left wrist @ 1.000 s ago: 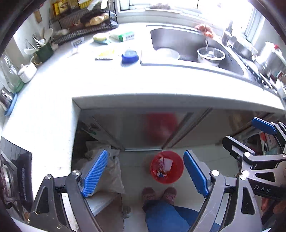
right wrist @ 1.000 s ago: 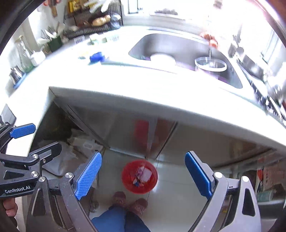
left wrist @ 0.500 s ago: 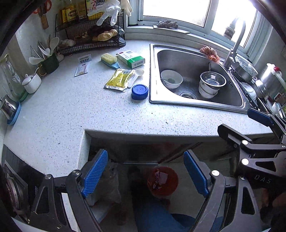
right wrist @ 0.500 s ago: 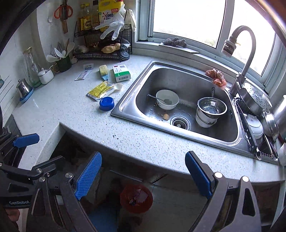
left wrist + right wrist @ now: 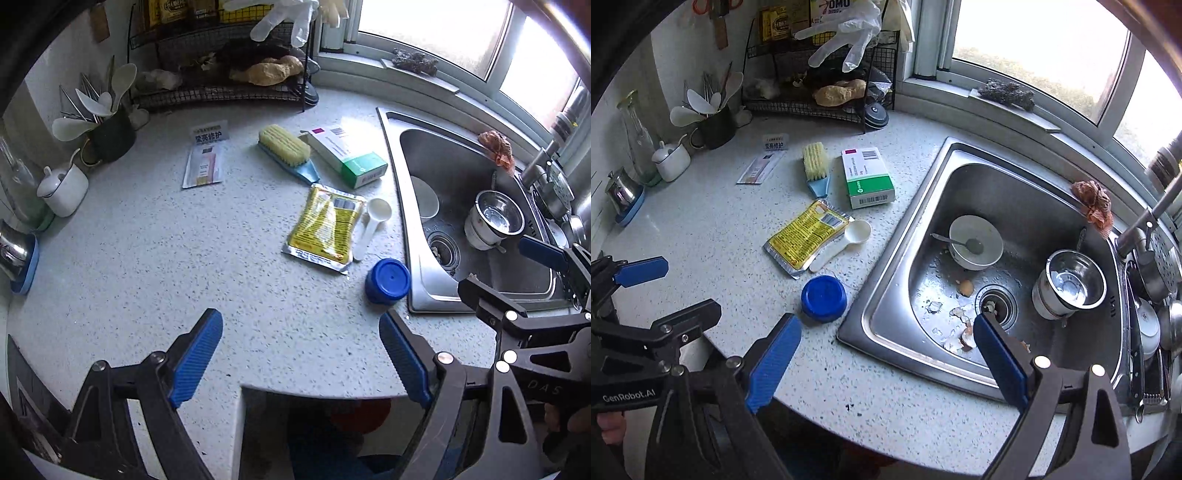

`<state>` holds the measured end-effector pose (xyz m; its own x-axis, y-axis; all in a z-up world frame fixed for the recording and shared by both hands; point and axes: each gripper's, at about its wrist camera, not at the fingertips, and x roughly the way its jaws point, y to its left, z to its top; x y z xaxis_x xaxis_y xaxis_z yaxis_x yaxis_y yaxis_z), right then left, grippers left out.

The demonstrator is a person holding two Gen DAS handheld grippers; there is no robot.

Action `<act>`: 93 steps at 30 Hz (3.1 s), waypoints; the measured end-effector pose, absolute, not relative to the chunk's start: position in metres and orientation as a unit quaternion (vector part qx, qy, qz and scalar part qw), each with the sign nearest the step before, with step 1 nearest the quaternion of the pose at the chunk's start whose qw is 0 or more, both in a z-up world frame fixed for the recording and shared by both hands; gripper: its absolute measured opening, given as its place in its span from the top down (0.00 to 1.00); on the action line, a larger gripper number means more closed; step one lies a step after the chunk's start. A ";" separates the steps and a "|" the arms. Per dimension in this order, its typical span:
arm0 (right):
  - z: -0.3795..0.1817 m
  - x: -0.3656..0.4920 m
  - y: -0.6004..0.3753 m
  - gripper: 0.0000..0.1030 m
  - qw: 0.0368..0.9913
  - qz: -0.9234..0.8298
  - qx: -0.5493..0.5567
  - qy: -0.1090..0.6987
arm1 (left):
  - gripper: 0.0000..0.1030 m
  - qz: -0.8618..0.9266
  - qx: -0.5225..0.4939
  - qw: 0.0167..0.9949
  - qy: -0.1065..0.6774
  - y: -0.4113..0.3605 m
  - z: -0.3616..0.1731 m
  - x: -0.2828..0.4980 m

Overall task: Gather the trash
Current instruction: 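Grasp the blue plastic lid with the right gripper, then grasp the yellow foil packet with the left gripper while the right gripper holds the lid, then carry the yellow packet and blue lid down over the red bin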

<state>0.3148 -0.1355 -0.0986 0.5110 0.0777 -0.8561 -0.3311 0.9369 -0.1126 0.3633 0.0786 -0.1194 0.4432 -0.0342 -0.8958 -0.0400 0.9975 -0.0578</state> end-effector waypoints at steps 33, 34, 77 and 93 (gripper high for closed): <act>-0.146 0.359 -0.100 0.58 0.797 0.190 -0.126 0.559 | 0.17 -0.054 -0.068 0.803 0.590 0.112 -0.170 0.429; -0.143 0.361 -0.103 0.58 0.801 0.184 -0.120 0.557 | 0.17 -0.062 -0.067 0.802 0.590 0.109 -0.169 0.435; -0.147 0.390 -0.145 0.58 0.814 0.101 -0.018 0.571 | 0.59 -0.136 0.076 0.777 0.610 0.035 -0.200 0.509; -0.111 0.341 -0.141 0.58 0.840 0.139 -0.048 0.523 | 0.60 -0.123 0.036 0.822 0.555 0.043 -0.137 0.418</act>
<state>0.3413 -0.1411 -0.1110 0.4150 0.1843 -0.8910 -0.2843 0.9565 0.0654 0.4182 0.0431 -0.1375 0.3544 -0.1622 -0.9209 0.2410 0.9674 -0.0776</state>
